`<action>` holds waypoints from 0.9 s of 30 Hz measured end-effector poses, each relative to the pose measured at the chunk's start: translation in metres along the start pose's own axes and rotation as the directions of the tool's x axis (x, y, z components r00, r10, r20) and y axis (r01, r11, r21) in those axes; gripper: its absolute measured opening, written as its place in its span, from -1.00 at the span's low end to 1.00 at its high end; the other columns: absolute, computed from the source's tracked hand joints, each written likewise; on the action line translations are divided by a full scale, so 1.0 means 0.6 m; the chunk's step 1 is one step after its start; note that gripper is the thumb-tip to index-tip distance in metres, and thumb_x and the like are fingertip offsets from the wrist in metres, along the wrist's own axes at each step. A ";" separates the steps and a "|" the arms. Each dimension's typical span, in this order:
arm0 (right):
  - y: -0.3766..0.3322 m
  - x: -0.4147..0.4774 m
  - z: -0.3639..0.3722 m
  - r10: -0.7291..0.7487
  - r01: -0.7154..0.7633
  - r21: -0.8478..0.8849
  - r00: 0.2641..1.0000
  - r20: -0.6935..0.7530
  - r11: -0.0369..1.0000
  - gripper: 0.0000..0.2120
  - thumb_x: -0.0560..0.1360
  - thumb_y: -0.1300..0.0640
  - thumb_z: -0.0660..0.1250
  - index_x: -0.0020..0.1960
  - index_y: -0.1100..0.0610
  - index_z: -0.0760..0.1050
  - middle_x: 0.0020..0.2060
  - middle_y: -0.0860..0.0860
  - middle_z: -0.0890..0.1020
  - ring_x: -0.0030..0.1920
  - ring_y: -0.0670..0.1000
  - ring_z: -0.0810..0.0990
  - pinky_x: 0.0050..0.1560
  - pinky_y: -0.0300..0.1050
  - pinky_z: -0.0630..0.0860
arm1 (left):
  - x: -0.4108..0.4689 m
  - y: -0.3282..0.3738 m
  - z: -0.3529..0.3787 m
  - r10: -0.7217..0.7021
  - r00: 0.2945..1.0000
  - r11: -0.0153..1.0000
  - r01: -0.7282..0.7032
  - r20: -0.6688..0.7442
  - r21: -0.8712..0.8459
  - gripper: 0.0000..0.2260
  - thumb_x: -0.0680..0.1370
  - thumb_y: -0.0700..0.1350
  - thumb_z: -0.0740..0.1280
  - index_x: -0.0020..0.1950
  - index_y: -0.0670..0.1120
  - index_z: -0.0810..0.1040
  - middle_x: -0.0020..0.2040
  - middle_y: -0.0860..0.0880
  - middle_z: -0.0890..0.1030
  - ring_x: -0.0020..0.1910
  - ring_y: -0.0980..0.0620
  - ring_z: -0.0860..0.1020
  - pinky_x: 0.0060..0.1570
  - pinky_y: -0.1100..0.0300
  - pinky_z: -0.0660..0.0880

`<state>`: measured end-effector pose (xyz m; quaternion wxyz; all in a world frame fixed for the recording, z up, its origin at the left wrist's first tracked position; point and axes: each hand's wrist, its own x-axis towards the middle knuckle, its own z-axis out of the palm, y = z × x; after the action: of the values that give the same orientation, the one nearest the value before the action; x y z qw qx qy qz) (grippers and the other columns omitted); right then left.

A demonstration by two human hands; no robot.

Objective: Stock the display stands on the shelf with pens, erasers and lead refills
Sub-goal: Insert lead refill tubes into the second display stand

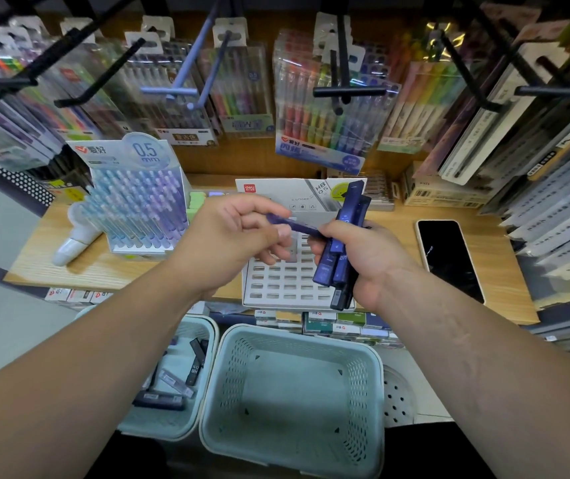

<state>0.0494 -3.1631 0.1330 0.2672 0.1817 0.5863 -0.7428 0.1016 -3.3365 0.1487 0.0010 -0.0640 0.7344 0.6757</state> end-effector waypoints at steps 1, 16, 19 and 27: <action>0.001 0.000 0.002 -0.003 0.003 0.002 1.000 0.000 1.000 -0.87 0.54 0.29 0.40 0.08 0.22 0.54 -0.29 0.16 0.68 -0.38 0.02 0.64 -0.37 -0.14 0.59 | 0.002 0.000 -0.002 0.014 1.000 0.999 -0.013 -0.024 0.031 -0.85 0.49 -0.35 0.44 0.01 -0.18 0.64 -0.33 -0.14 0.68 -0.36 -0.09 0.67 -0.39 0.16 0.57; -0.003 0.002 -0.009 -0.016 0.016 -0.015 1.000 -0.019 1.000 -0.80 0.50 0.30 0.42 0.09 0.20 0.50 -0.30 0.13 0.65 -0.35 0.04 0.63 -0.30 -0.10 0.62 | 0.057 -0.021 -0.071 0.197 0.971 0.770 -0.069 -0.133 0.635 -0.95 0.54 -0.12 0.47 -0.06 0.04 0.70 -0.23 0.06 0.59 -0.41 0.04 0.59 -0.27 0.05 0.61; -0.001 0.003 -0.011 -0.023 0.022 -0.032 1.000 -0.022 0.999 -0.79 0.49 0.29 0.43 0.10 0.21 0.51 -0.33 0.12 0.66 -0.35 0.04 0.63 -0.28 -0.09 0.62 | 0.064 -0.034 -0.057 0.273 0.959 0.635 -0.125 -0.070 0.762 -0.90 0.55 -0.12 0.45 0.03 -0.07 0.72 -0.19 0.11 0.62 -0.28 0.06 0.58 -0.14 0.13 0.54; 0.001 0.007 -0.015 -0.027 0.026 -0.040 0.999 -0.033 0.999 -0.77 0.49 0.28 0.45 0.11 0.21 0.53 -0.32 0.10 0.68 -0.32 0.04 0.66 -0.25 -0.07 0.64 | 0.099 -0.069 -0.041 0.188 0.975 0.379 -0.181 0.116 0.907 -0.85 0.59 -0.09 0.37 0.07 -0.11 0.68 -0.04 -0.08 0.67 -0.11 -0.01 0.49 -0.07 0.13 0.42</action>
<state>0.0461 -3.1554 0.1282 0.2511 0.1809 0.6076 -0.7314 0.0485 -3.3694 0.1046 -0.0419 0.0270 0.9858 0.1601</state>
